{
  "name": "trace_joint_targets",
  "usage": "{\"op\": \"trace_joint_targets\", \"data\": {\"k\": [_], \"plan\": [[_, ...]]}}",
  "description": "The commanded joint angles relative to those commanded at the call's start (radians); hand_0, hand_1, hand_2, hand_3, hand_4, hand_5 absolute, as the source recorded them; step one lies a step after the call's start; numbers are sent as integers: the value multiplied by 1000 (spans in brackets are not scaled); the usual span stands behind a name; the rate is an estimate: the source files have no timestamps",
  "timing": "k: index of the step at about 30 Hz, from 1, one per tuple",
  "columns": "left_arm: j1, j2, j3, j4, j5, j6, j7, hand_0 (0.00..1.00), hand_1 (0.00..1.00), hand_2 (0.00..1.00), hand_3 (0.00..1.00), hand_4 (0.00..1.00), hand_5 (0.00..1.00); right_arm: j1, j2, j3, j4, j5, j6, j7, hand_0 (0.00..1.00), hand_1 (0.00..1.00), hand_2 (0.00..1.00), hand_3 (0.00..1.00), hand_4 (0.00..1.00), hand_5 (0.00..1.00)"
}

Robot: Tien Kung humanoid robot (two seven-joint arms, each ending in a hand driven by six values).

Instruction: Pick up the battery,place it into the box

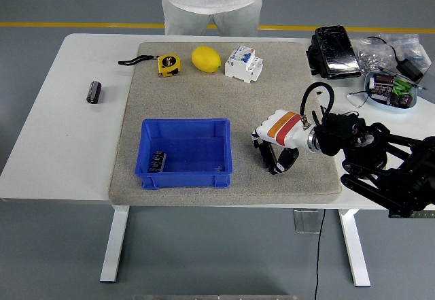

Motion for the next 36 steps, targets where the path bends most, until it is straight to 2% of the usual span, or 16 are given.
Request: {"op": "trace_joint_targets", "data": {"k": [10, 17, 22, 23, 28, 29, 34, 35, 36], "plan": [[-3, 1, 4, 0, -6, 0, -3, 741, 734, 796, 659, 657, 548, 5, -14, 31, 27, 0, -3, -6, 395, 435, 473, 493, 847, 152], [-5, 3, 7, 0, -10, -1, -4, 742, 734, 794, 659, 657, 550, 18, -26, 113, 125, -10, -14, -27, 396, 445, 480, 502, 848, 141], [-2, 4, 6, 0, -11, -2, -3, 742, 734, 794, 659, 657, 550, 40, -6, 149, 206, 13, -31, -45, 396, 445, 480, 502, 848, 141], [-1, 4, 6, 0, -11, -2, -3, 741, 734, 793, 659, 657, 549, 45, 1, 148, 214, 17, -31, -49, 444, 457, 495, 506, 831, 133], [1, 5, 5, 0, -12, -3, -3, 741, 734, 793, 659, 657, 549, 75, 51, 120, 228, 31, -38, -62, 444, 457, 495, 506, 831, 133], [0, 5, 5, 0, -11, -3, -3, 742, 734, 793, 659, 657, 552, 80, 61, 113, 224, 33, -40, -65, 550, 530, 590, 579, 875, 196], [-3, 7, 11, -1, -18, -2, -5, 742, 734, 793, 659, 657, 552, 101, 110, 69, 191, 36, -21, -91, 550, 530, 590, 579, 875, 196], [-4, 7, 11, -1, -20, -2, -6, 740, 733, 792, 658, 657, 552, 104, 117, 62, 184, 33, -10, -96, 722, 702, 808, 873, 977, 250], [-4, 7, 12, -1, -21, -1, -7, 740, 733, 792, 658, 657, 552, 107, 121, 58, 178, 30, -1, -98, 722, 702, 808, 873, 977, 250]]}}
